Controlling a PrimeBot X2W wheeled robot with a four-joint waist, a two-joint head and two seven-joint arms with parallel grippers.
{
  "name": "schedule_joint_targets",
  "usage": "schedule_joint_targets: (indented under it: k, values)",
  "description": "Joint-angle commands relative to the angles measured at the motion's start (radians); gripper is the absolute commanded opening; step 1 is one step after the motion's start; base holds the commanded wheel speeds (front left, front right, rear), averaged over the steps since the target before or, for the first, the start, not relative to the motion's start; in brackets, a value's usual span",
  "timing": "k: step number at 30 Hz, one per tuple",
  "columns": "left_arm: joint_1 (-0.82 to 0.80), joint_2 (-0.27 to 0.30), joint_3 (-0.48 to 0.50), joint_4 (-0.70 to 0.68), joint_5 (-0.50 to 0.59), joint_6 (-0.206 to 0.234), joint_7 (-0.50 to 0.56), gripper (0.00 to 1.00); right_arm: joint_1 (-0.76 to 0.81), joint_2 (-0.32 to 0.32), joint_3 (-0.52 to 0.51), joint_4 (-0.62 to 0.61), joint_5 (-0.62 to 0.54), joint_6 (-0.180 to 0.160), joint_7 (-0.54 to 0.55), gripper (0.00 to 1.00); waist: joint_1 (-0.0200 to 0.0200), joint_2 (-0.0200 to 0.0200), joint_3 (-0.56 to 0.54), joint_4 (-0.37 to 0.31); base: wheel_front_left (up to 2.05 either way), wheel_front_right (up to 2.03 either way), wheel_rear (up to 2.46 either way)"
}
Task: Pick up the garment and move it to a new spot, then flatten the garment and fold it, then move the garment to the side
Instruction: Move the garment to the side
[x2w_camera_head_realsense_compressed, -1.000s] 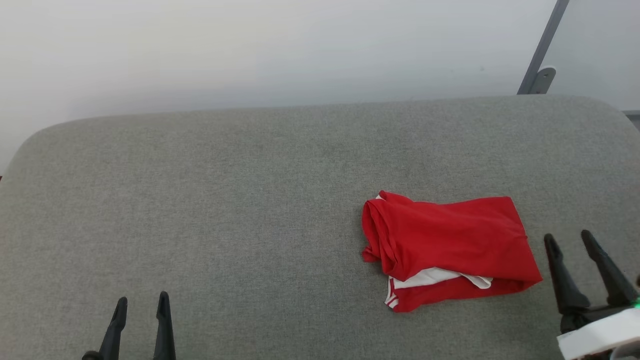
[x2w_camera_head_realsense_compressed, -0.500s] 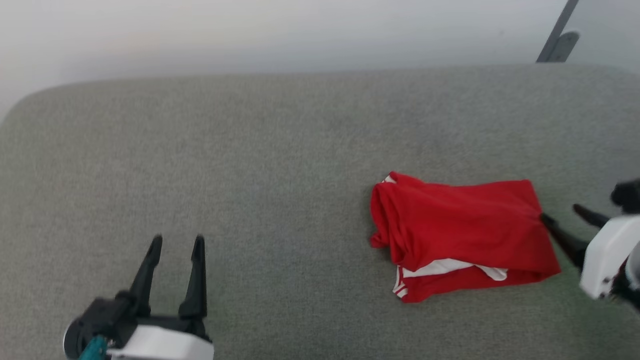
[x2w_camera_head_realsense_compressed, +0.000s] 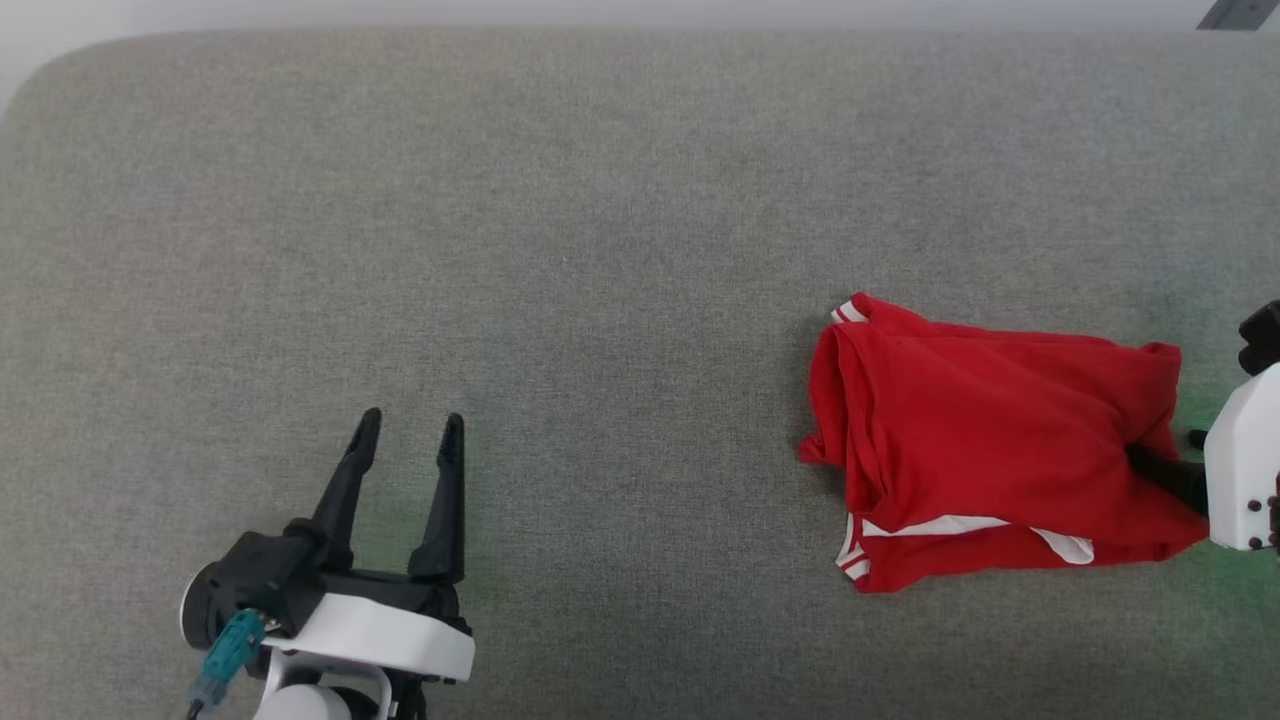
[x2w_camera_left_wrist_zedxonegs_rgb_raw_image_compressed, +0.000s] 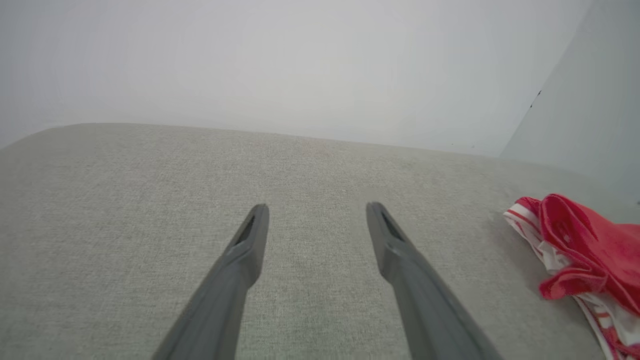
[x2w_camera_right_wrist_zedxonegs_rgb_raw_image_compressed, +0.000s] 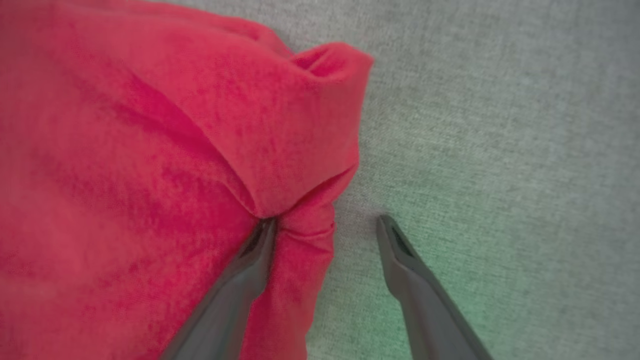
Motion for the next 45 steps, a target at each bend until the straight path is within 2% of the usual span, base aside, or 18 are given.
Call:
schedule_joint_targets:
  k: [1,2,3,4,5,9,12,19,25,28,35,40,44,45]
  values:
    - [-0.017,0.004,-0.006,0.002,-0.002,-0.002,-0.005,1.0,0.018,0.022,0.031,0.006,0.008,0.0,0.018,1.0,0.0,0.0,0.009,0.006,0.0,0.0,0.0]
    - [-0.019,0.007,-0.009,0.003,-0.002,-0.002,-0.005,1.0,0.023,0.023,0.043,0.001,0.015,0.0,0.026,0.91,0.0,0.0,0.011,0.006,0.0,0.0,0.0]
    - [-0.019,0.01,-0.012,0.005,-0.003,-0.002,-0.005,1.0,0.025,0.025,0.051,-0.003,0.021,0.0,0.025,0.49,0.0,0.0,0.012,0.005,0.0,0.0,0.0]
    - [-0.022,0.013,-0.013,0.007,-0.002,-0.002,-0.005,1.0,0.027,0.027,0.052,-0.006,0.029,0.0,0.016,0.22,0.0,0.0,0.012,0.002,0.0,0.0,0.0]
    - [-0.024,0.016,-0.014,0.009,-0.001,-0.002,-0.005,1.0,0.027,0.028,0.048,-0.006,0.034,0.0,0.004,0.01,0.0,0.0,0.012,-0.001,0.0,0.0,0.0]
    - [-0.035,0.029,-0.011,0.009,0.01,-0.002,-0.005,1.0,0.026,0.02,0.03,0.0,0.047,0.0,-0.052,0.0,0.0,0.0,0.008,-0.028,0.0,0.0,0.0]
    - [-0.04,0.038,-0.011,0.004,0.015,-0.002,-0.005,1.0,0.028,-0.011,0.002,0.005,0.057,-0.002,-0.097,0.0,0.0,0.0,0.012,-0.058,0.0,0.0,0.0]
    - [-0.102,0.064,-0.032,-0.01,0.022,-0.002,-0.005,1.0,0.035,-0.114,-0.149,0.032,0.095,-0.001,-0.246,0.0,0.0,0.0,0.08,-0.159,0.0,0.0,0.0]
    - [-0.211,0.101,-0.085,-0.029,0.034,-0.002,-0.005,1.0,-0.023,-0.171,-0.261,0.129,0.065,0.0,-0.37,0.0,0.0,0.0,0.174,-0.215,0.0,0.0,0.0]
    - [-0.262,0.112,-0.104,-0.037,0.044,-0.002,-0.005,1.0,-0.05,-0.175,-0.295,0.183,0.043,0.0,-0.419,0.0,0.0,0.0,0.213,-0.218,0.0,0.0,0.0]
    - [-0.39,0.147,-0.126,-0.071,0.048,-0.002,-0.005,1.0,-0.194,-0.156,-0.354,0.392,-0.078,0.0,-0.58,0.0,0.0,0.0,0.317,-0.209,0.0,0.0,0.0]
    - [-0.409,0.155,-0.132,-0.083,0.052,-0.002,-0.005,1.0,-0.31,-0.126,-0.366,0.57,-0.204,0.0,-0.682,0.0,0.0,0.0,0.346,-0.192,0.0,0.0,0.0]
    - [-0.393,0.144,-0.127,-0.085,0.052,-0.002,-0.005,1.0,-0.376,-0.087,-0.371,0.679,-0.258,0.0,-0.738,0.0,0.0,0.0,0.348,-0.179,0.0,0.0,0.0]
    - [-0.388,0.143,-0.125,-0.085,0.053,-0.002,-0.005,1.0,-0.389,-0.082,-0.373,0.697,-0.265,0.0,-0.751,0.14,0.0,0.0,0.346,-0.177,0.0,0.0,0.0]
